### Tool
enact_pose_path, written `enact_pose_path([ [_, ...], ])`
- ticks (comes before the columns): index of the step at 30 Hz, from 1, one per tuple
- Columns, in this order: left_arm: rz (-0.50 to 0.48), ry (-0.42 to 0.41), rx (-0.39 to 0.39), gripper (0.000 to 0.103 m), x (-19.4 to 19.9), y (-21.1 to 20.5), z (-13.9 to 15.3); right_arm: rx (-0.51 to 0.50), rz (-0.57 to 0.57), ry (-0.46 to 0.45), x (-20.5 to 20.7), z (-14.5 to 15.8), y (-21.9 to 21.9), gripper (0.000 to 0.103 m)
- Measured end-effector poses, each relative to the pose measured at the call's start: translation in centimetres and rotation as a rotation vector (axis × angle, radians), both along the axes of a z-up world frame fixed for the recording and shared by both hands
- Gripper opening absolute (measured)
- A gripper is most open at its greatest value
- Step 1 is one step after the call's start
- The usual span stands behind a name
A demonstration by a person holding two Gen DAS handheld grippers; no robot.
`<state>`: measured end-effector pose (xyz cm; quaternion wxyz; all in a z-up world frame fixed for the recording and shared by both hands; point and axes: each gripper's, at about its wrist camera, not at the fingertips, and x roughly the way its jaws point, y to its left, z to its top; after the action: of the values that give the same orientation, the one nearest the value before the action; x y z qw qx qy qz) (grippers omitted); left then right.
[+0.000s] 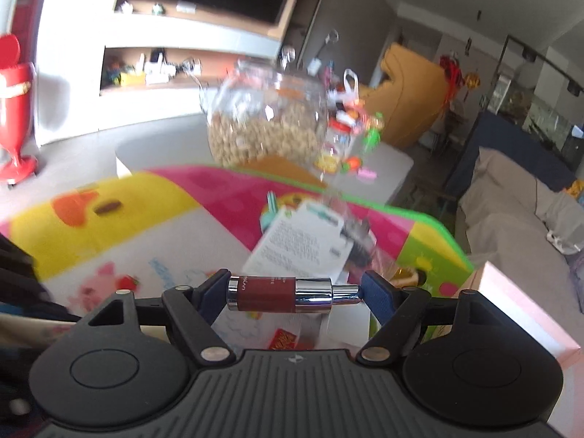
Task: Organize rigid objects
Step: 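Carry the tube into the pink box and release while the right tool drops the lipstick in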
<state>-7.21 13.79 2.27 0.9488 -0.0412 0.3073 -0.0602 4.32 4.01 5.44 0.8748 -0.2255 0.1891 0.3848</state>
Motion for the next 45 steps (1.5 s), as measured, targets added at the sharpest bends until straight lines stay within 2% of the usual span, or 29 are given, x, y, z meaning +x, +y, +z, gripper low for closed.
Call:
enact_pose_path([
  [2, -0.021, -0.021, 0.005, 0.024, -0.4, -0.3, 0.7, 0.042, -0.006, 0.009, -1.3, 1.5, -1.8, 0.078],
  [5, -0.082, -0.041, 0.030, 0.024, -1.1, -1.4, 1.5, 0.045, -0.063, 0.002, -3.3, 2.2, -5.0, 0.078],
  [9, -0.131, -0.037, 0.094, 0.022, -1.1, -3.4, 1.7, 0.031, -0.208, 0.000, -5.4, 0.9, -10.5, 0.078],
  [13, -0.120, -0.041, 0.064, 0.020, 0.8, -4.4, 1.2, 0.043, -0.341, 0.081, -6.2, -0.8, -15.3, 0.078],
  [15, -0.125, -0.039, 0.074, 0.020, 2.3, -5.3, 0.9, 0.060, -0.383, 0.102, -6.4, -1.3, -17.0, 0.078],
  [16, -0.139, -0.030, 0.086, 0.020, 3.2, -5.9, 0.7, 0.069, -0.403, 0.112, -6.4, -1.5, -17.6, 0.078],
  [17, -0.157, -0.024, 0.101, 0.026, 3.9, -6.4, 0.6, 0.079, -0.415, 0.124, -6.3, -1.7, -18.1, 0.078],
  [22, -0.217, 0.036, 0.189, 0.042, 6.9, -8.7, -0.1, 0.100, -0.431, 0.156, -6.0, -2.7, -19.2, 0.078],
  [27, -0.239, 0.071, 0.162, 0.048, 8.7, -9.2, -0.5, 0.105, -0.435, 0.211, -5.6, -3.8, -19.2, 0.078],
  [31, -0.281, 0.046, 0.193, 0.047, 9.2, -10.3, -0.7, 0.098, -0.436, 0.243, -5.6, -4.3, -19.2, 0.078],
  [37, -0.418, -0.016, 0.244, 0.033, 7.5, -12.4, -0.5, 0.093, -0.429, 0.204, -7.0, -3.4, -19.8, 0.078],
  [41, -0.494, 0.026, 0.247, 0.033, 7.2, -13.9, -0.2, 0.082, -0.423, 0.191, -7.7, -3.2, -20.1, 0.078],
  [45, -0.460, 0.125, 0.143, 0.033, 9.5, -15.5, 0.1, 0.071, -0.447, 0.233, -7.0, -4.1, -20.2, 0.078],
])
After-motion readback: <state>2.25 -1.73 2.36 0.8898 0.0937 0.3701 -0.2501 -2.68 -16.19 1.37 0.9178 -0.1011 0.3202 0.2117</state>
